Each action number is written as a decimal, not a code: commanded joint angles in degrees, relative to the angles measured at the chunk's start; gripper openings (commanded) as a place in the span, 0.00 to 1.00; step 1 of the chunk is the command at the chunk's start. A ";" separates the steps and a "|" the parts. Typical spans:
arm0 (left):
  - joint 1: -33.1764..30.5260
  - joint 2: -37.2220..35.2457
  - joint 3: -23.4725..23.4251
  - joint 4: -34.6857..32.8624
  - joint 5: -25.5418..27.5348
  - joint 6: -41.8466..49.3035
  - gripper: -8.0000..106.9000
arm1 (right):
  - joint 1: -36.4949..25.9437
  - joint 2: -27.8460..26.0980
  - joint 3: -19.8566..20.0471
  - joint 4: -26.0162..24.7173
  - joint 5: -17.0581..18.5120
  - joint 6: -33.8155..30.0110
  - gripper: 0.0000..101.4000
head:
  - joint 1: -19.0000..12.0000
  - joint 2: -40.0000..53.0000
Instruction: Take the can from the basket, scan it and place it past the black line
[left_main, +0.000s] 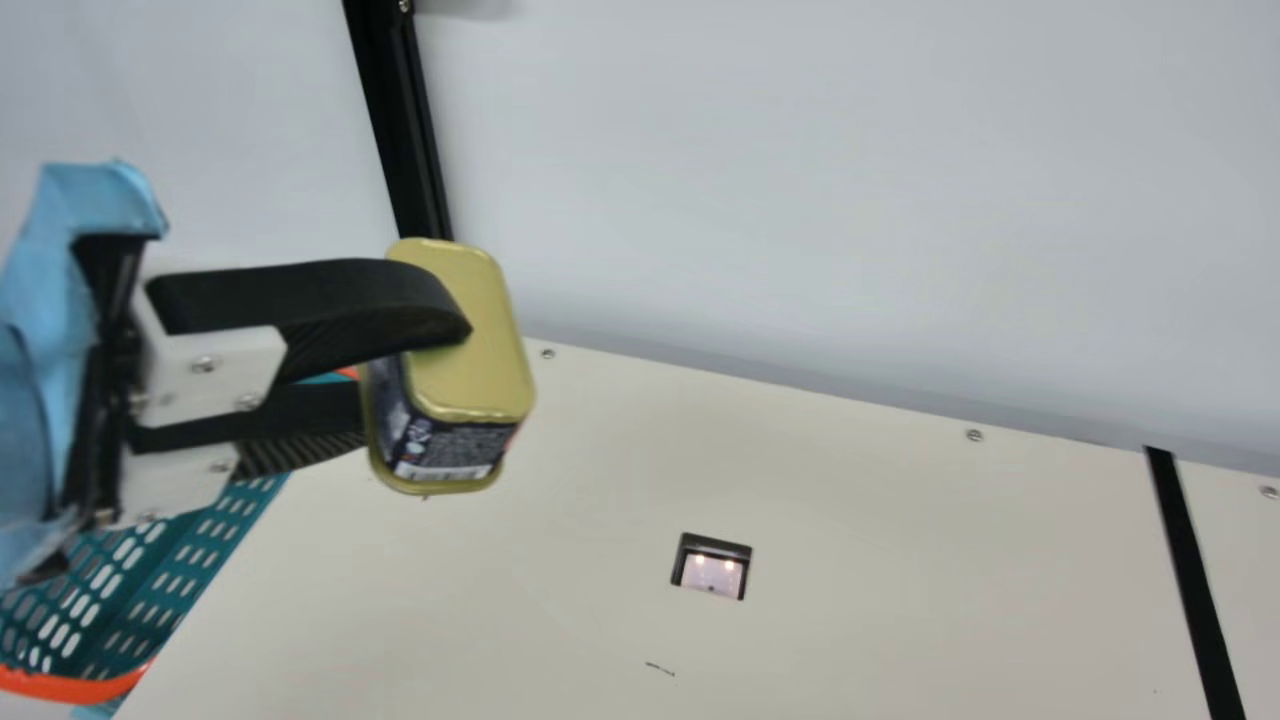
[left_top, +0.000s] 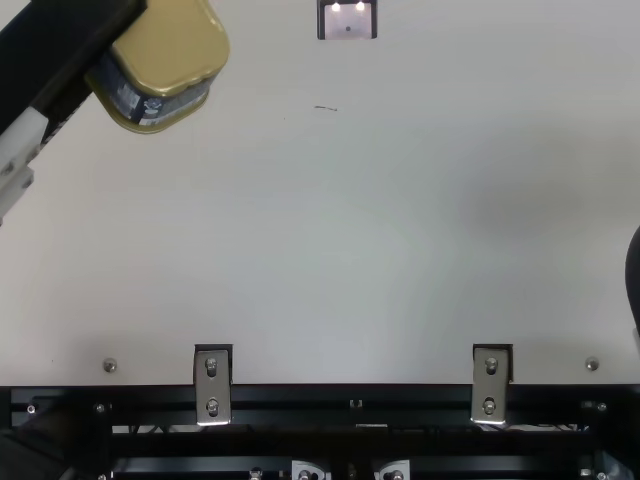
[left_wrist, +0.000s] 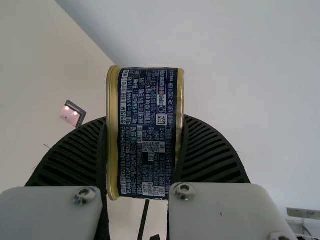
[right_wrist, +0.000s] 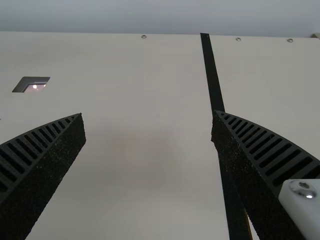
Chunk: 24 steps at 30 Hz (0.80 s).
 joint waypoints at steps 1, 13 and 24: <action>0.17 0.05 -0.02 -0.05 -0.05 0.13 0.16 | 0.00 0.00 0.00 0.00 0.00 0.00 1.00 | -1.83 -1.95; 0.71 0.23 -0.05 -0.52 0.02 0.81 0.16 | 0.00 0.00 0.00 0.00 0.00 0.00 1.00 | -1.83 -5.03; 0.39 0.45 -0.03 -0.12 0.01 0.41 0.16 | 0.00 0.00 0.00 0.00 0.00 0.00 1.00 | -1.83 -4.21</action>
